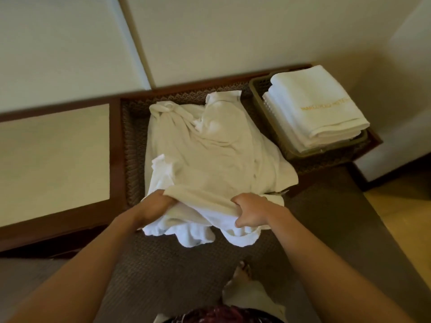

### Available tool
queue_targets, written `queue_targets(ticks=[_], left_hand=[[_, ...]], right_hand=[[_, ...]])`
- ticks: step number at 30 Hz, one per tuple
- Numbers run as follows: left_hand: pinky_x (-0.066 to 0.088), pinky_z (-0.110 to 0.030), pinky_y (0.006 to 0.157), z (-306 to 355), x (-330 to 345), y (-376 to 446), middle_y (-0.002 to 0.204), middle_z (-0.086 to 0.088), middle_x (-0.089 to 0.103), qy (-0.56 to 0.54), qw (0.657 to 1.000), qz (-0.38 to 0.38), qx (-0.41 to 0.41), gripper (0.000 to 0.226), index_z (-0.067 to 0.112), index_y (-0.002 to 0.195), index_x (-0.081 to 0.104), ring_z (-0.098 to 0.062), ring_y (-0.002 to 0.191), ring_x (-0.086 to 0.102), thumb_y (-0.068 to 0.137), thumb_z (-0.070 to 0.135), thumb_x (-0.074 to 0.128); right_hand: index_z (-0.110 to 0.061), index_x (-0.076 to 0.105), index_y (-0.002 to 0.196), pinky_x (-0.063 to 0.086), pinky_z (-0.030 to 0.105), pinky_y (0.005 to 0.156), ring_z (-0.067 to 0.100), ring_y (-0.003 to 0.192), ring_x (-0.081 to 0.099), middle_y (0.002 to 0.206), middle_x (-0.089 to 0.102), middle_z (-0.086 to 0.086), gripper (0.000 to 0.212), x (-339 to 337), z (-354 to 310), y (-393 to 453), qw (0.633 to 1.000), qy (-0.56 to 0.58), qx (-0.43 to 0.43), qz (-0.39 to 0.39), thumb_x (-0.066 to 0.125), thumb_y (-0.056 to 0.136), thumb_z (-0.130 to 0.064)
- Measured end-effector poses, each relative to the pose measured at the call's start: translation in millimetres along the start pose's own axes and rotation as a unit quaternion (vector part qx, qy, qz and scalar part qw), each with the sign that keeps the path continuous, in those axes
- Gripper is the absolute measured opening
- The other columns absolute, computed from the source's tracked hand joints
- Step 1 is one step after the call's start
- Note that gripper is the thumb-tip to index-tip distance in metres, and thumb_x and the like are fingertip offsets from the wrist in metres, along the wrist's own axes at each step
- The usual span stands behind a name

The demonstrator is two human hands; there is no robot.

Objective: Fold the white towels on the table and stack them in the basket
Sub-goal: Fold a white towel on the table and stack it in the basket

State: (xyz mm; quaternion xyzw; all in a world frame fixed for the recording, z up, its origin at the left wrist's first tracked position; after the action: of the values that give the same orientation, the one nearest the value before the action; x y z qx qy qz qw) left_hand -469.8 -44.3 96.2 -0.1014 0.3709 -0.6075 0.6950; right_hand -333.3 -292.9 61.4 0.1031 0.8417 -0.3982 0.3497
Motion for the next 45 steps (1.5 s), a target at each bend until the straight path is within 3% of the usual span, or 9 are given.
queue_targets(ticks=[4,8,12,16,23,27,32,37,45], left_hand=[[0.051,-0.028,0.08,-92,-55,-63,0.107,-0.003,0.074,-0.029,0.998,0.038,-0.048,0.016,0.02,0.105,0.07,-0.01,0.093,0.066,0.104,0.025,0.055],[0.052,-0.046,0.094,-211,-129,-152,0.104,-0.003,0.077,-0.11,0.985,0.069,-0.11,0.023,0.027,0.11,0.072,-0.022,0.101,0.07,0.106,0.025,0.049],[0.051,-0.044,0.083,-298,-178,-216,0.096,-0.005,0.072,-0.094,0.955,0.23,-0.16,0.028,0.025,0.094,0.068,-0.026,0.095,0.066,0.105,0.019,0.043],[0.042,-0.038,0.072,-355,-208,-259,0.089,-0.003,0.063,-0.037,0.915,0.356,-0.188,0.021,0.022,0.094,0.064,-0.022,0.082,0.057,0.102,0.021,0.044],[0.038,-0.036,0.063,-387,-220,-288,0.074,-0.004,0.058,0.089,0.873,0.467,-0.108,0.01,0.011,0.079,0.059,-0.029,0.074,0.057,0.089,0.008,0.06],[0.041,-0.031,0.056,-376,-205,-294,0.069,0.0,0.062,0.053,0.881,0.465,-0.064,0.011,0.012,0.079,0.063,-0.018,0.068,0.058,0.086,0.018,0.07],[0.044,-0.027,0.059,-318,-187,-288,0.076,0.008,0.066,0.015,0.948,0.309,0.072,0.02,0.031,0.077,0.066,-0.008,0.074,0.063,0.079,0.021,0.084],[0.045,-0.025,0.065,-285,-182,-286,0.089,0.01,0.058,0.057,0.973,0.162,0.154,0.033,0.039,0.085,0.057,-0.008,0.077,0.058,0.068,0.022,0.08],[0.053,-0.032,0.083,-410,-146,-278,0.1,0.01,0.068,0.161,0.982,0.091,-0.043,0.024,0.028,0.1,0.068,-0.011,0.093,0.064,0.082,0.042,0.078]], right_hand=[[-0.018,0.062,0.097,0.05,0.038,0.071,0.019,0.081,0.061,0.092,0.063,-0.001,0.029,50,-79,1,0.999,-0.017,-0.037,-0.016,0.078,0.076,-0.03],[-0.022,0.058,0.08,0.043,0.032,0.062,0.013,0.064,0.052,0.073,0.054,-0.006,0.021,116,-190,21,0.994,-0.037,-0.096,-0.038,0.077,0.078,-0.03],[-0.026,0.069,0.101,0.052,0.04,0.087,0.017,0.089,0.064,0.093,0.067,-0.006,0.025,158,-265,40,0.991,-0.081,-0.091,-0.053,0.072,0.086,-0.045],[-0.027,0.068,0.094,0.029,0.053,0.106,0.016,0.118,0.051,0.106,0.063,-0.006,0.038,182,-331,46,0.982,-0.157,-0.097,0.033,0.058,0.091,-0.063],[-0.009,0.064,0.081,0.05,0.036,0.065,0.021,0.069,0.063,0.074,0.065,0.007,0.037,195,-351,27,0.967,0.156,-0.063,0.194,0.083,0.082,-0.04],[-0.02,0.06,0.1,0.052,0.034,0.068,0.018,0.084,0.065,0.091,0.065,-0.005,0.035,188,-375,16,0.964,0.083,-0.067,0.243,0.08,0.083,-0.043],[-0.046,0.011,0.16,0.047,0.04,0.105,0.02,0.134,0.05,0.154,0.047,-0.004,0.115,202,-441,-5,0.977,-0.028,-0.212,0.013,0.086,0.073,-0.054],[-0.027,0.061,0.093,0.052,0.045,0.073,0.025,0.085,0.064,0.091,0.068,0.0,0.007,209,-467,-4,0.974,-0.027,-0.225,0.019,0.061,0.093,-0.019],[-0.011,0.072,0.091,0.048,0.023,0.068,0.008,0.075,0.061,0.08,0.07,0.001,0.03,166,-469,-30,0.906,0.338,-0.198,0.161,0.045,0.09,0.004]])
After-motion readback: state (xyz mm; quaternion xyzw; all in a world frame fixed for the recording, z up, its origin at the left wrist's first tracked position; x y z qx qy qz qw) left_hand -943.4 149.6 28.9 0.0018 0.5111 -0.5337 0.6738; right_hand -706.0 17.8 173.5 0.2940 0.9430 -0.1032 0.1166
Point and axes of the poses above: each hand's wrist, its own y-axis towards the middle knuckle, its own x-axis out of the palm, z = x × y, the point moved 1 cm from there along y, towards the middle knuckle
